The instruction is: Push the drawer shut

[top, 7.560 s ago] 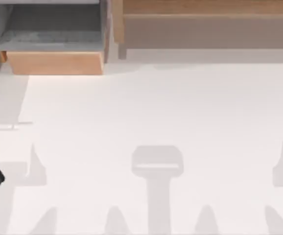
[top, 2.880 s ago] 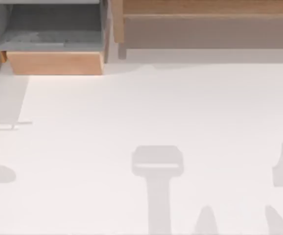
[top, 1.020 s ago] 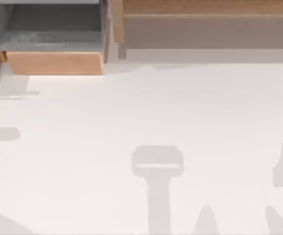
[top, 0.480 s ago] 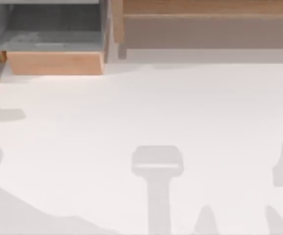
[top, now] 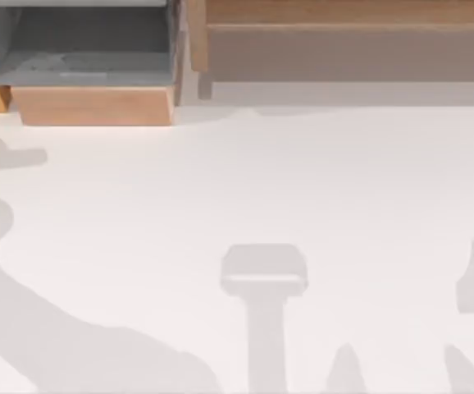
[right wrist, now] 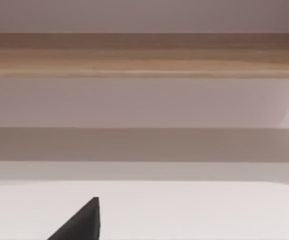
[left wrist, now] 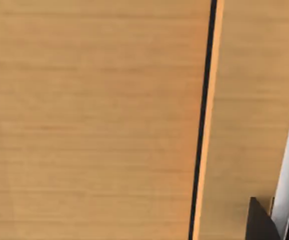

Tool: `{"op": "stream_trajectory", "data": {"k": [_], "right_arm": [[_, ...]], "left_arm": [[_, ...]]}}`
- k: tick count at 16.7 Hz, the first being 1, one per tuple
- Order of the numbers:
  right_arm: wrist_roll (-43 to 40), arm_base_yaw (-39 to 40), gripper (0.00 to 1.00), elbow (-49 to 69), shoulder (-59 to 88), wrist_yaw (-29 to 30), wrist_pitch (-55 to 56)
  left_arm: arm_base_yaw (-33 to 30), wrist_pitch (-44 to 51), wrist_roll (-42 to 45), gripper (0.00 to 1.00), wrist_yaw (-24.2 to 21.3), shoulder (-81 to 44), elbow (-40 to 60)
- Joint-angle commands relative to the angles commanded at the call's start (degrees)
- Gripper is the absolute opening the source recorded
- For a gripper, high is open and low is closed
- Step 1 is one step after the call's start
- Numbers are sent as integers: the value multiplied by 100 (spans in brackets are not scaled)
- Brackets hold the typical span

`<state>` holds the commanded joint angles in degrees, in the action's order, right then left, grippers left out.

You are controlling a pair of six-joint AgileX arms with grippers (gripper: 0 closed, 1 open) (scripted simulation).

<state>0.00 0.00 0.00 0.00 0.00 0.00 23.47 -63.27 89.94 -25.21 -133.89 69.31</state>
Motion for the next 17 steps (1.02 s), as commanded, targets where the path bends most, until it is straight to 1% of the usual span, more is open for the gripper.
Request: {"op": "stream_trajectory", "data": {"k": [2, 6, 17], "right_arm": [[0, 0, 100, 0, 0, 0, 0], [0, 0, 100, 0, 0, 0, 0], [0, 0, 100, 0, 0, 0, 0]], "left_arm": [[-75, 154, 2, 0, 60, -126, 233], [-83, 170, 4, 0, 66, -140, 256], [-83, 170, 4, 83, 66, -140, 256]]}}
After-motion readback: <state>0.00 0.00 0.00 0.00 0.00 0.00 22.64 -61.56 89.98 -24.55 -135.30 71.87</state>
